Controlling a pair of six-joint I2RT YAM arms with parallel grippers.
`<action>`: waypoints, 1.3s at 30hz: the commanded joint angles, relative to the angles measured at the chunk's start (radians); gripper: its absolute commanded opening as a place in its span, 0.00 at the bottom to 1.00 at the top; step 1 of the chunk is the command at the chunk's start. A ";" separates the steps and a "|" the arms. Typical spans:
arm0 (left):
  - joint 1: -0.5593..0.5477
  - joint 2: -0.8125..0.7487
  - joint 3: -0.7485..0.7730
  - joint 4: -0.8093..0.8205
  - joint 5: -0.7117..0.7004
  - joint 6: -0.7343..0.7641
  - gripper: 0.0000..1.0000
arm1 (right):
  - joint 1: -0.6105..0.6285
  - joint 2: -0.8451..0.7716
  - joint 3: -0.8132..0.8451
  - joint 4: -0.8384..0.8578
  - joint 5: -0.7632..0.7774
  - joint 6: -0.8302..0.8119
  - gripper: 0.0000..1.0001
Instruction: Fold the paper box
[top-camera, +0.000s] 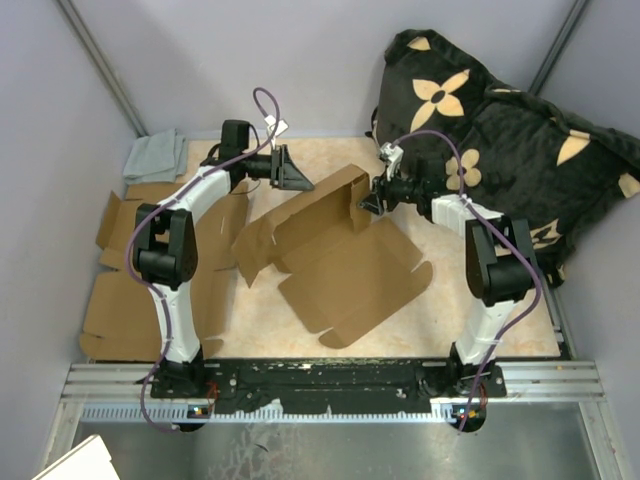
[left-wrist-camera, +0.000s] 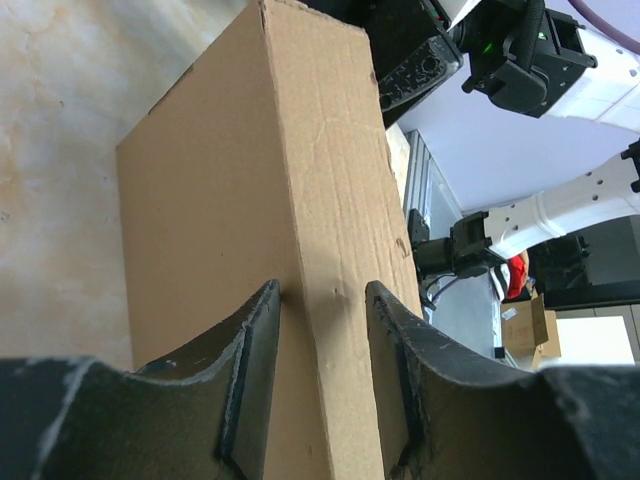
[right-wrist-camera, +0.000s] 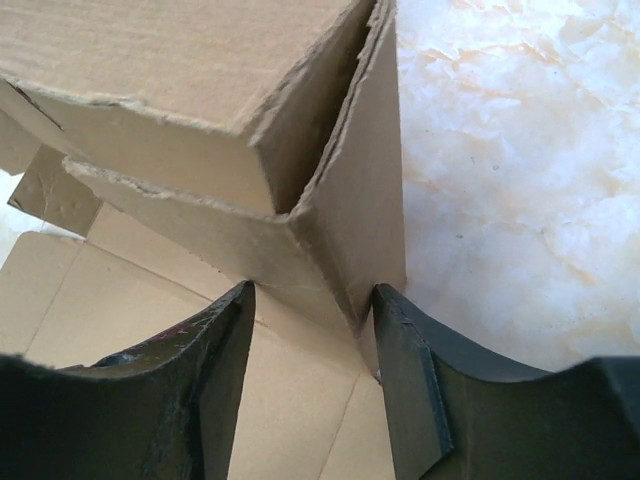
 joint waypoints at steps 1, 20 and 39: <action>-0.006 0.013 0.005 0.034 0.037 -0.005 0.46 | 0.019 0.020 0.065 0.063 0.003 0.003 0.46; -0.026 -0.028 0.048 -0.152 -0.278 0.119 0.40 | 0.171 -0.128 -0.136 0.164 0.623 0.185 0.00; -0.072 0.003 0.065 -0.131 -0.142 0.099 0.37 | 0.199 -0.161 -0.271 0.221 0.583 0.249 0.26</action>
